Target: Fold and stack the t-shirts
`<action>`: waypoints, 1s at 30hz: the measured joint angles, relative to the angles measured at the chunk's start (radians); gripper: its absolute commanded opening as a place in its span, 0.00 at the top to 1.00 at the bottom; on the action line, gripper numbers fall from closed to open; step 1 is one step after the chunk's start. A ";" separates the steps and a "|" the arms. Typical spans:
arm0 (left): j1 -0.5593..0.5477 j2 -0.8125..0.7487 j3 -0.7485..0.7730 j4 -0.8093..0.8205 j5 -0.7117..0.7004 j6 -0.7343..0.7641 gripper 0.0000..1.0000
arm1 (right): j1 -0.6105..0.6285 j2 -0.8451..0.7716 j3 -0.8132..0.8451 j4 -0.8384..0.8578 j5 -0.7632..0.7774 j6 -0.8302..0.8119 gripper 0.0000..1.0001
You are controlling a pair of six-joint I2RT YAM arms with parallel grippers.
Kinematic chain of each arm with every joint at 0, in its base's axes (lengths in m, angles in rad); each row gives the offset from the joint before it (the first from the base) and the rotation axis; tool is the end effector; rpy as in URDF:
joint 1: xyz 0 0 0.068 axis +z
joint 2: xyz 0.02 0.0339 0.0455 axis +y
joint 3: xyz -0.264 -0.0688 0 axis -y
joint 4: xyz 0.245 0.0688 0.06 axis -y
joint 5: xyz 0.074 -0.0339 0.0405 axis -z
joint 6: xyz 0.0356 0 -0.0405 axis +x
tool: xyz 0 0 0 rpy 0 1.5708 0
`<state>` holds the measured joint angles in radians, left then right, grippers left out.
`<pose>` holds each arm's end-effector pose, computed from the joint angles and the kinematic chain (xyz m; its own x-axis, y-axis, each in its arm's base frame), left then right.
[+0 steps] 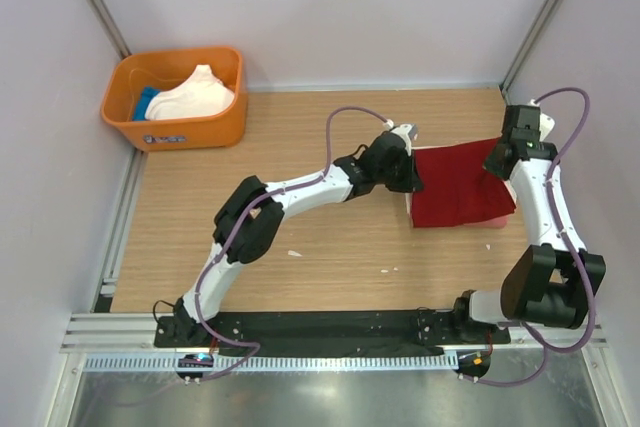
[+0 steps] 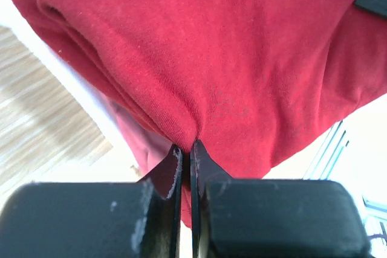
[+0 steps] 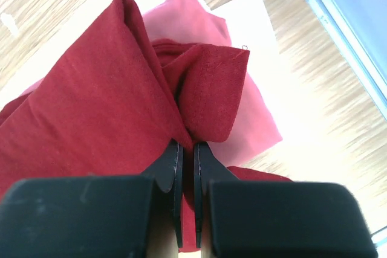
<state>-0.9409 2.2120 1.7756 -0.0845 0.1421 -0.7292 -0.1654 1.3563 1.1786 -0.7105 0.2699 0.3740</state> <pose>0.3023 -0.4232 0.2215 -0.7998 -0.0225 -0.5998 0.4552 0.6288 -0.6305 0.2784 -0.0561 0.3032 -0.5939 0.4561 -0.6628 0.5818 0.8125 0.0379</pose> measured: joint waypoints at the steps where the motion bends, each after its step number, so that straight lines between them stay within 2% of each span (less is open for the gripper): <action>1: -0.001 0.014 0.018 -0.001 0.002 0.000 1.00 | -0.018 0.002 0.000 0.000 -0.008 0.002 0.99; 2: -0.002 0.032 0.041 -0.001 0.005 0.000 1.00 | -0.039 0.005 0.000 0.003 -0.014 0.004 0.99; 3: -0.002 0.047 0.063 -0.001 0.009 0.000 1.00 | -0.056 0.010 0.000 0.008 -0.023 0.006 0.93; 4: -0.002 0.059 0.080 0.001 0.010 0.000 0.99 | -0.069 0.017 0.000 0.014 -0.034 0.010 0.82; 5: -0.002 0.073 0.100 0.000 0.010 -0.001 0.92 | -0.085 0.029 -0.001 0.025 -0.048 0.016 0.65; 6: -0.002 0.081 0.110 0.000 0.010 -0.001 0.83 | -0.097 0.044 -0.001 0.036 -0.057 0.027 0.35; 7: -0.002 0.088 0.114 0.000 0.009 -0.003 0.69 | -0.106 0.064 -0.001 0.047 -0.060 0.037 0.25; 8: -0.002 0.090 0.113 -0.004 0.006 0.000 0.31 | -0.110 0.078 -0.001 0.055 -0.053 0.041 0.22; 9: -0.002 0.092 0.113 -0.009 0.000 0.000 0.14 | -0.114 0.094 -0.001 0.059 -0.044 0.049 0.17; 10: -0.002 0.092 0.112 -0.014 -0.008 -0.006 0.07 | -0.114 0.105 -0.001 0.060 -0.037 0.053 0.16; 13: -0.002 0.088 0.096 -0.019 -0.038 -0.014 0.03 | -0.114 0.108 -0.003 0.060 -0.027 0.070 0.16; 17: -0.002 0.018 -0.018 -0.039 -0.106 0.010 0.02 | -0.114 0.050 -0.013 0.082 -0.045 0.078 0.16; 21: 0.005 -0.143 -0.158 -0.079 -0.178 0.043 0.03 | -0.114 -0.059 -0.039 0.122 -0.103 0.076 0.16; 25: 0.022 -0.323 -0.246 -0.090 -0.216 0.074 0.00 | -0.090 -0.142 -0.095 0.200 -0.264 0.069 0.06; 27: 0.037 -0.412 -0.309 -0.084 -0.232 0.085 0.00 | -0.042 -0.148 -0.115 0.225 -0.319 0.064 0.00; 30: 0.076 -0.556 -0.457 -0.072 -0.256 0.091 0.00 | 0.071 -0.140 -0.132 0.252 -0.350 0.048 0.00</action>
<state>-0.8650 1.6562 1.3182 -0.1562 -0.1143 -0.6380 -0.0944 1.2163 1.0462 -0.4583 -0.0803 0.4221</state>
